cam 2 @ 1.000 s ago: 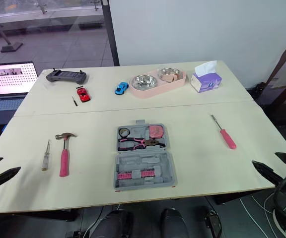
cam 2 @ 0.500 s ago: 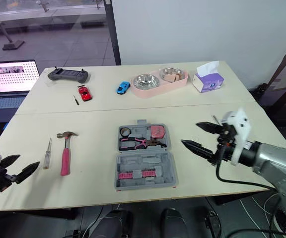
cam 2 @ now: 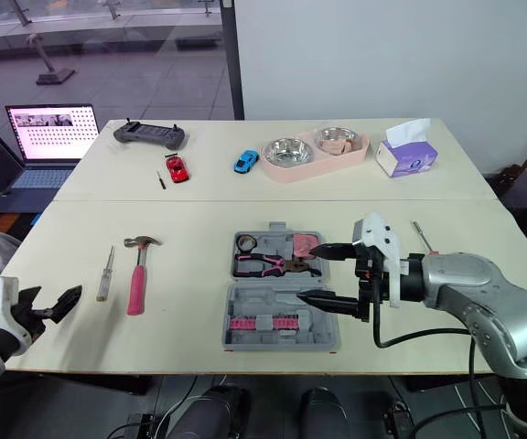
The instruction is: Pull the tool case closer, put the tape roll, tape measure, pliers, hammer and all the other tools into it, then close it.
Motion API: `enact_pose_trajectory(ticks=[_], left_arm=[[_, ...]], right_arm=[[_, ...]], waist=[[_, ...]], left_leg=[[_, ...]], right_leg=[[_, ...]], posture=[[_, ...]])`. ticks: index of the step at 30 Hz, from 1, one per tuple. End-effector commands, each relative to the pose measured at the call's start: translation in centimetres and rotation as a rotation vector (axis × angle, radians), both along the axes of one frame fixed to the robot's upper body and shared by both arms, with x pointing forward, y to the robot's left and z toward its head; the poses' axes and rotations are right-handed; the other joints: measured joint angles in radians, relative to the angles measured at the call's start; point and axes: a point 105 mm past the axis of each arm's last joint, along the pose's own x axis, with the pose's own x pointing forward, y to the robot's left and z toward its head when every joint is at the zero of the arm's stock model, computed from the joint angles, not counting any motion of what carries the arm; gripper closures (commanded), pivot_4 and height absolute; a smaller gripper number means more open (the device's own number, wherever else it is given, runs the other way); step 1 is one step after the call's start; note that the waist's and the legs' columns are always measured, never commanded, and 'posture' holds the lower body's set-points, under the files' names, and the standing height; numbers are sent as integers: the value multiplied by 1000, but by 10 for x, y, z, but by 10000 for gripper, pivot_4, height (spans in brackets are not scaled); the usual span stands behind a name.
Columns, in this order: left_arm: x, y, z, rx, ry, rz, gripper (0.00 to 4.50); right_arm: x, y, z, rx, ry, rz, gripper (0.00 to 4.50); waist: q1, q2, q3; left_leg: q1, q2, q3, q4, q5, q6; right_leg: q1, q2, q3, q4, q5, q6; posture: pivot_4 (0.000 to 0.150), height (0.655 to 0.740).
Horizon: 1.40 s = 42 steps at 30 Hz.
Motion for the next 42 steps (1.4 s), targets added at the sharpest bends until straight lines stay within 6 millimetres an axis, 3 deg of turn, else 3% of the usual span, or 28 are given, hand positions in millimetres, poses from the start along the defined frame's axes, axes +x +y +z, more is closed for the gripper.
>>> enact_pose_trajectory(ticks=[1, 11, 15, 21, 27, 33, 42], left_arm=[[15, -4, 7, -18, 6, 38, 399], [62, -17, 8, -66, 113, 120, 399], [65, -24, 0, -33, 261, 119, 399], [70, -30, -6, -39, 339, 104, 399], [65, -26, -23, -36, 388, 121, 399], [67, -18, -27, -42, 376, 146, 399], [71, -24, -35, -56, 393, 126, 399]], right_arm=[[-5, 8, 6, -9, -55, 74, 0], [-1, 4, 1, -44, -80, 55, 0], [-1, 2, -1, -53, -78, 39, 0], [-3, 0, -3, -58, -71, 22, 0], [-1, -2, -4, -60, -70, 0, 0], [-1, -3, -3, -59, -68, -11, 0], [0, -4, -2, -63, -64, -21, 0]], waist=[[3, -1, 0], [0, -2, 0], [-2, -3, 0], [-1, -4, 1], [-1, -4, 1], [-1, -3, 1], [-1, -3, 0]], left_leg=[[0, 0, 0, 0, 0, 0], [0, 0, 2, -1, 1, 2], [0, 0, 5, -1, 1, 2], [0, 0, 5, -1, 1, 2], [0, 0, 5, -2, 1, 2], [0, 0, 5, -1, 1, 2], [0, 0, 5, -1, 1, 2]], right_leg=[[0, 0, 0, 0, -1, 1], [-2, 2, 1, 1, 2, -2], [-3, 2, 3, 1, 2, -1], [-3, 2, 3, 1, 2, -1], [-4, 2, 4, 1, 2, -1], [-3, 1, 4, 1, 2, -1], [-3, 0, 4, 2, 2, -1]], posture=[[1500, 7400], [1500, 7400], [1500, 7400], [1500, 7400], [1500, 7400], [1500, 7400], [1500, 7400]])
